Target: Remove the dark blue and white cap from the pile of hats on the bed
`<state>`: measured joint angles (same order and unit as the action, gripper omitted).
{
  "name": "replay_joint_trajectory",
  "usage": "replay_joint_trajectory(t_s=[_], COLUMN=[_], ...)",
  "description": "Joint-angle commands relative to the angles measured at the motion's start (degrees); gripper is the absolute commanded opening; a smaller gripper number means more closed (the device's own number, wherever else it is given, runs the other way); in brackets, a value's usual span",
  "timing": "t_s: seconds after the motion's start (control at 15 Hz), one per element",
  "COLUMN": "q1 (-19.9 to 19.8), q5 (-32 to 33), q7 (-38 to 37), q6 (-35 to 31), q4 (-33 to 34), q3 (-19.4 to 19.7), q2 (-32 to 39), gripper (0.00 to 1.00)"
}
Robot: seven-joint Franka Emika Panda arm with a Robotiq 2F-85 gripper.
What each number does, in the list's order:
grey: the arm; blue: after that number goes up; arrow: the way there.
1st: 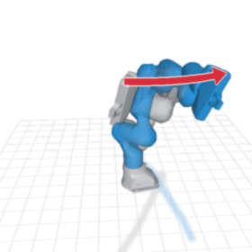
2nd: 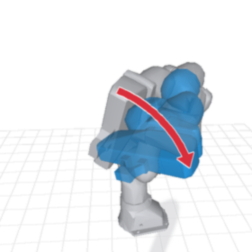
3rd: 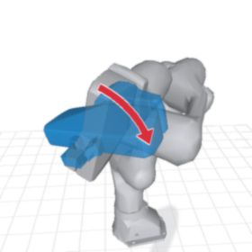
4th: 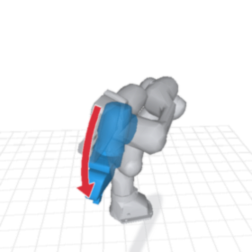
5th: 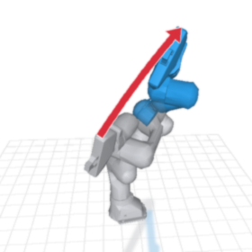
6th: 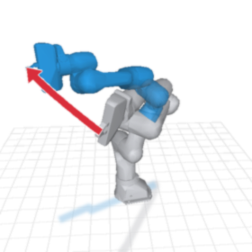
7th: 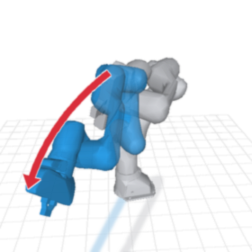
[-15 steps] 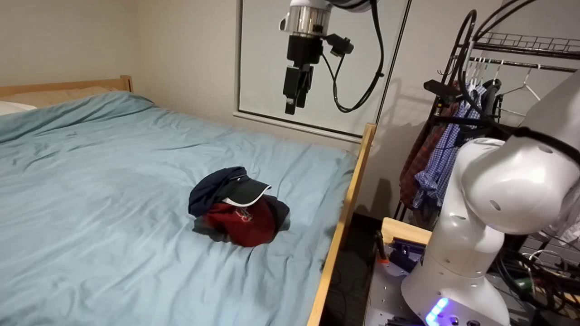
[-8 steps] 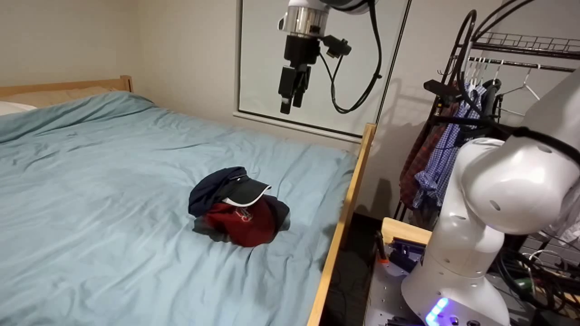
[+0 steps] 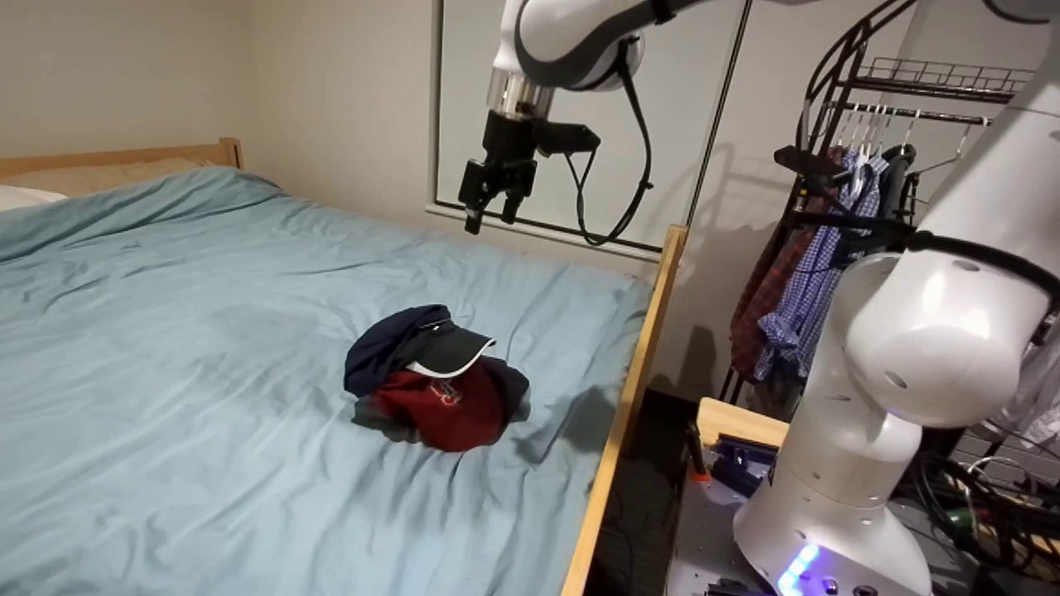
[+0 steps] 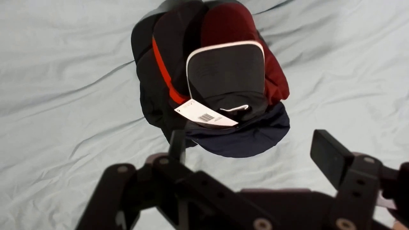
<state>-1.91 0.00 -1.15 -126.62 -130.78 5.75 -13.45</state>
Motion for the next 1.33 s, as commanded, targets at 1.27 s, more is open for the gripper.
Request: replay_joint_trajectory(t_s=[1.27], q1=[-0.97], q5=[-12.21], q7=[-9.16], q6=[-21.58], q4=[12.21], q3=[-2.41], q2=[26.37], gripper=[1.00])
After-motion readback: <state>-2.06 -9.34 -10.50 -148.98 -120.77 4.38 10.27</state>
